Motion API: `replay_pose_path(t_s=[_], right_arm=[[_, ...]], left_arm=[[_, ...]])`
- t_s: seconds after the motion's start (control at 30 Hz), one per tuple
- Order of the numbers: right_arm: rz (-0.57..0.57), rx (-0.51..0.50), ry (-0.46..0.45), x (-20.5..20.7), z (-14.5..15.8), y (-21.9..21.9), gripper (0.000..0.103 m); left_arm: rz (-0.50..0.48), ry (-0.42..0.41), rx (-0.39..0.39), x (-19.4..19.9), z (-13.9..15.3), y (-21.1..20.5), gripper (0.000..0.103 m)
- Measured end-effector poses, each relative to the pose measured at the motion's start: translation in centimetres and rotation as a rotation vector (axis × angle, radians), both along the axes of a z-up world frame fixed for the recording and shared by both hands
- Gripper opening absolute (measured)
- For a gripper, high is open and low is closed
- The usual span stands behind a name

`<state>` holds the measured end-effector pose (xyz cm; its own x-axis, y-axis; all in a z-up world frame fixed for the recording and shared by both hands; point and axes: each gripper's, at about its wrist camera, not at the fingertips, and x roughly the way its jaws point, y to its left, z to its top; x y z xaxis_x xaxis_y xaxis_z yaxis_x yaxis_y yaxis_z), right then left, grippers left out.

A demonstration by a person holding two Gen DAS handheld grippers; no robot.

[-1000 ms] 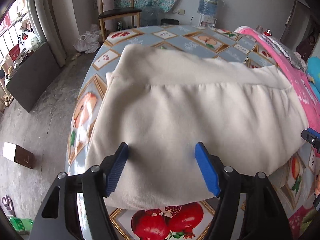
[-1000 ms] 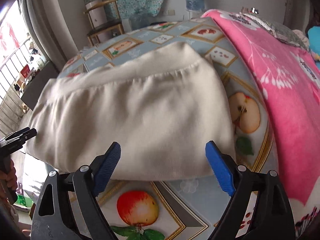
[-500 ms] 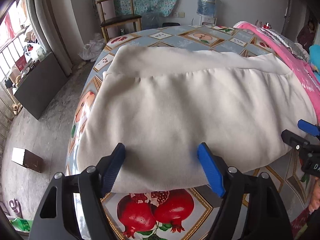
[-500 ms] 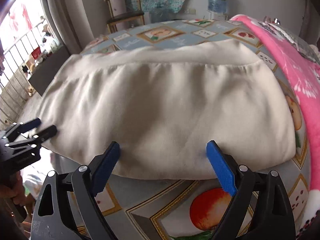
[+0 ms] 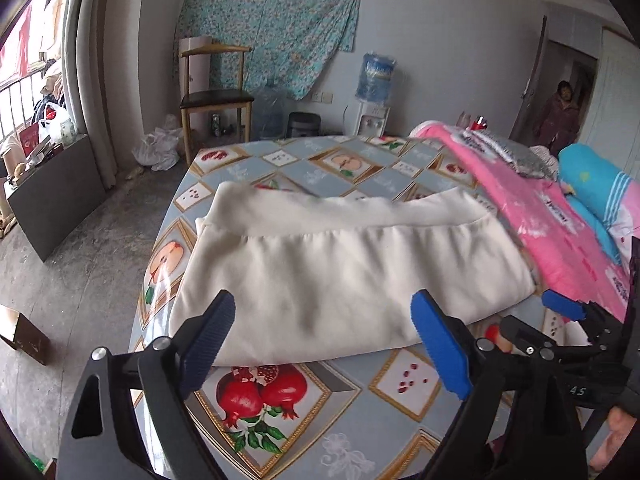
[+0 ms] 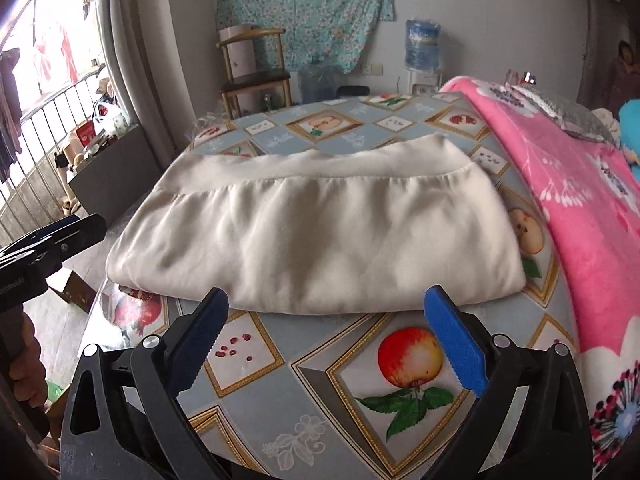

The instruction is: Fold large clothes

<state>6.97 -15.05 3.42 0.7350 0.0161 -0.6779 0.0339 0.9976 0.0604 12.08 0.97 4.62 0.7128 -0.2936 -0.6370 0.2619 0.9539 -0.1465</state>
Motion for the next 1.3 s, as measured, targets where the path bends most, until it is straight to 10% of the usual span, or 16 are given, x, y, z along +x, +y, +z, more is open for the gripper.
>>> replay_pose_path(t_s=[0.33,0.6,1.0,1.3], right_arm=[[-0.103,0.02,-0.178,-4.3,5.0,-1.3,0.096],[-0.146,0.013,-0.203,-6.1,5.1,-2.1,0.096],[-0.156,-0.137,-0.031,-5.8,1.0,0.4,0.096],[-0.158,-0.119,0.075,-4.5,-0.7,1.0,0.096]], left_arm=[[-0.043,-0.057,-0.086,-3.9,4.1,-1.6,0.098],[0.084,-0.036,0.141,-4.0,2.4,-3.4,0.098],[0.19,-0.056,0.297,-4.5,-0.1,-5.0,0.098],[0.234,0.175,0.297,-2.3,-2.9,-3.9,0.098]])
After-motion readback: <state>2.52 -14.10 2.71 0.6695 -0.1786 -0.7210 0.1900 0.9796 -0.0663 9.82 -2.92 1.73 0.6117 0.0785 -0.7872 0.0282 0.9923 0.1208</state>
